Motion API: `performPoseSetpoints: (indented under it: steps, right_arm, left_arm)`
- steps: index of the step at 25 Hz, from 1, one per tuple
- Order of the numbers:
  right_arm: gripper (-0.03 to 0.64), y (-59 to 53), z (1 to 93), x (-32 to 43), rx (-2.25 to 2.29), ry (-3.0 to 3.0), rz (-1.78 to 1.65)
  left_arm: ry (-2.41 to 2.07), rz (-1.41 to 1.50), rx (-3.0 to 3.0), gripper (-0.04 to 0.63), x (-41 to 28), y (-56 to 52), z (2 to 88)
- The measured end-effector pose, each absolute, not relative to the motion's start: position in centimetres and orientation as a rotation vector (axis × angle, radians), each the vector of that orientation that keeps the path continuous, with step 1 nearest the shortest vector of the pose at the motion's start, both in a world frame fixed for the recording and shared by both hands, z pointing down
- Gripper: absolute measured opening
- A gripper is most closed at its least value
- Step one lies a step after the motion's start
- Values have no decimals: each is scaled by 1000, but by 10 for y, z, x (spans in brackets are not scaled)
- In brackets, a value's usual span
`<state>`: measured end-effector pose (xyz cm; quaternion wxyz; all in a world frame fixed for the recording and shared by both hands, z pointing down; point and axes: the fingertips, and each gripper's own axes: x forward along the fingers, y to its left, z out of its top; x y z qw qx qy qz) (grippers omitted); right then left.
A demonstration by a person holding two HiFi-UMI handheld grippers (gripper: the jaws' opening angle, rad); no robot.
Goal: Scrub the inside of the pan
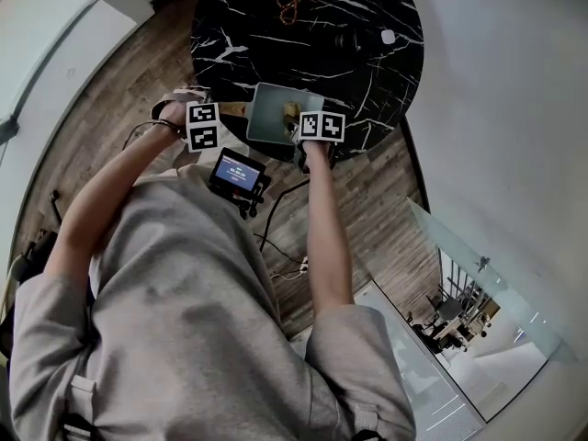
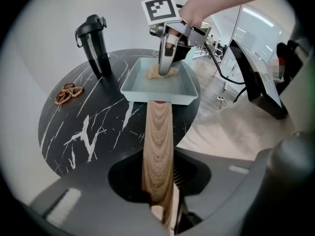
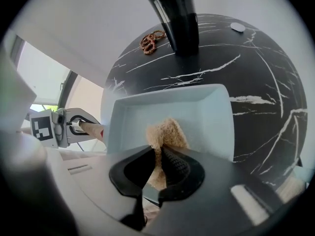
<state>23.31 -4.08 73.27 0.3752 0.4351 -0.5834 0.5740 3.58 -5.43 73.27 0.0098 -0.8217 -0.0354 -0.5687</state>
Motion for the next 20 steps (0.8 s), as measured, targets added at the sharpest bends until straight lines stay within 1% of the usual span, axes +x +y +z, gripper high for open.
performPoseSetpoints:
  steps: [14, 20]
  right_arm:
    - [43, -45, 734, 178, 1055, -1570, 1620]
    - [43, -47, 730, 153, 1041, -1618, 1761]
  left_arm:
    - [-129, -1798, -2541, 74, 35, -53, 736]
    - [-132, -1795, -2542, 74, 34, -53, 734]
